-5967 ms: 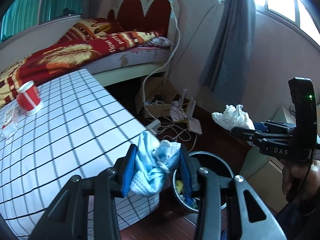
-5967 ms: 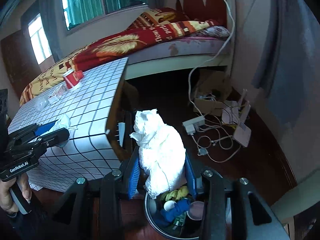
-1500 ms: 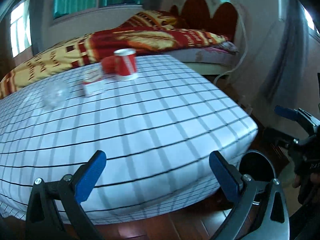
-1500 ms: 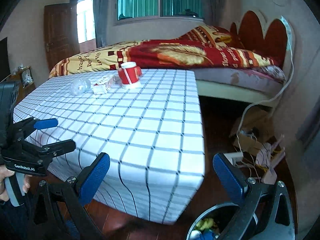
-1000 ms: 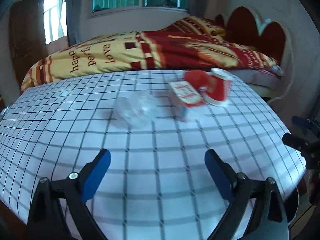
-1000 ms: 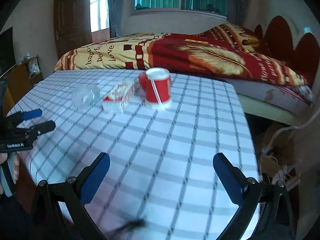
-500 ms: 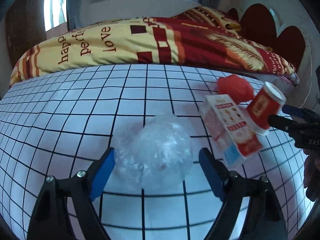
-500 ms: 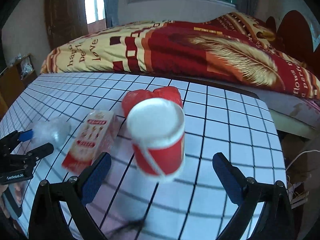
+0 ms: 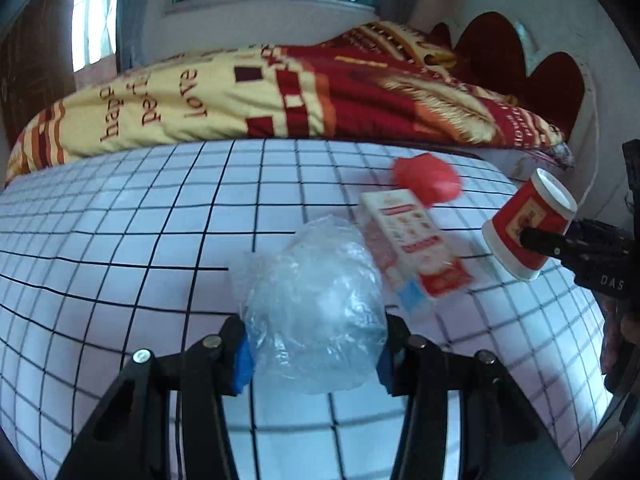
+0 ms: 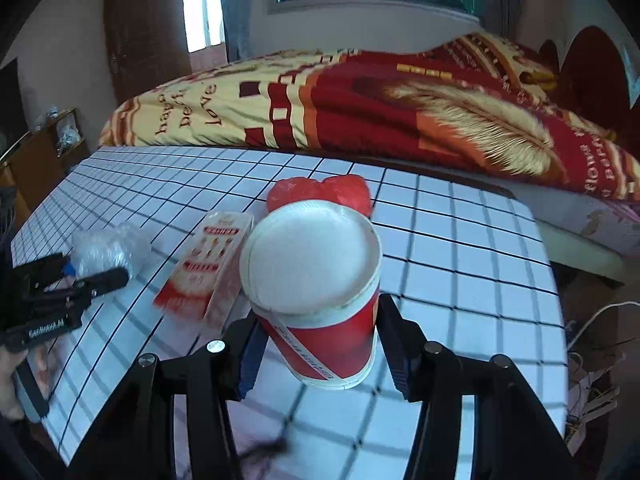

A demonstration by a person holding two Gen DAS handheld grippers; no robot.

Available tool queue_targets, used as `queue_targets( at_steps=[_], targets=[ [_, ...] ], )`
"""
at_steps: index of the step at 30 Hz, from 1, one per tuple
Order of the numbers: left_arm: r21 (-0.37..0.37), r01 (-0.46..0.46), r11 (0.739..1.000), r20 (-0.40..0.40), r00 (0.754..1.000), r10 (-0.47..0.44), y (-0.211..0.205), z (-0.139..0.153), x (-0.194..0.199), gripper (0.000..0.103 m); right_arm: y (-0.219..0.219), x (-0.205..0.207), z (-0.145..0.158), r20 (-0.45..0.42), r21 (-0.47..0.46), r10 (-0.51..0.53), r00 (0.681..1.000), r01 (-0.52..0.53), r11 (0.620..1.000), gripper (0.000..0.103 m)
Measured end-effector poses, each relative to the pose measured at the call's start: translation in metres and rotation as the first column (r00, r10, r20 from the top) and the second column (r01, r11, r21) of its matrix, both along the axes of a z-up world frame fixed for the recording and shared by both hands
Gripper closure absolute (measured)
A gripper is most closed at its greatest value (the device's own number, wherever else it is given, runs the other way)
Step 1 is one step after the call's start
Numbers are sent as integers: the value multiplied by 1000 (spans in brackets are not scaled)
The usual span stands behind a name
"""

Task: Collect trash
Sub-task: 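Grasp the red-and-white paper cup with the right tool while the left tool grasps the clear plastic bag, then carry the paper cup and plastic bag toward the black bin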

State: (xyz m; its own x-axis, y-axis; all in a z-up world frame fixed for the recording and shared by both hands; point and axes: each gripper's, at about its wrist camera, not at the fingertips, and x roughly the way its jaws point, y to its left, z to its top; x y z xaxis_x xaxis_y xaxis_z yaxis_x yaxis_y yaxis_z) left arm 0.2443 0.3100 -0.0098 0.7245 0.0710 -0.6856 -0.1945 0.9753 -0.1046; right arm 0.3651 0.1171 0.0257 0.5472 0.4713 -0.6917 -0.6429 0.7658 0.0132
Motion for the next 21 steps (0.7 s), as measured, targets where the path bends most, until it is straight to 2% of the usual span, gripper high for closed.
queue_targets(
  at_steps=[7,14,21],
  targets=[
    [22,62,998,51,997,-63,-58,23,-42,53,-66,-57,23,44,27,-17,999,16,1000,48],
    [35,133,991,71,988,-135,-115,29,-72,53,-126,-111,34,55,74,-54,997,49,996,48],
    [30,206,978,67,976,-208,-162,29,-86,53,-184,-152,38,57,104,-107,993,101,989,48]
  ],
)
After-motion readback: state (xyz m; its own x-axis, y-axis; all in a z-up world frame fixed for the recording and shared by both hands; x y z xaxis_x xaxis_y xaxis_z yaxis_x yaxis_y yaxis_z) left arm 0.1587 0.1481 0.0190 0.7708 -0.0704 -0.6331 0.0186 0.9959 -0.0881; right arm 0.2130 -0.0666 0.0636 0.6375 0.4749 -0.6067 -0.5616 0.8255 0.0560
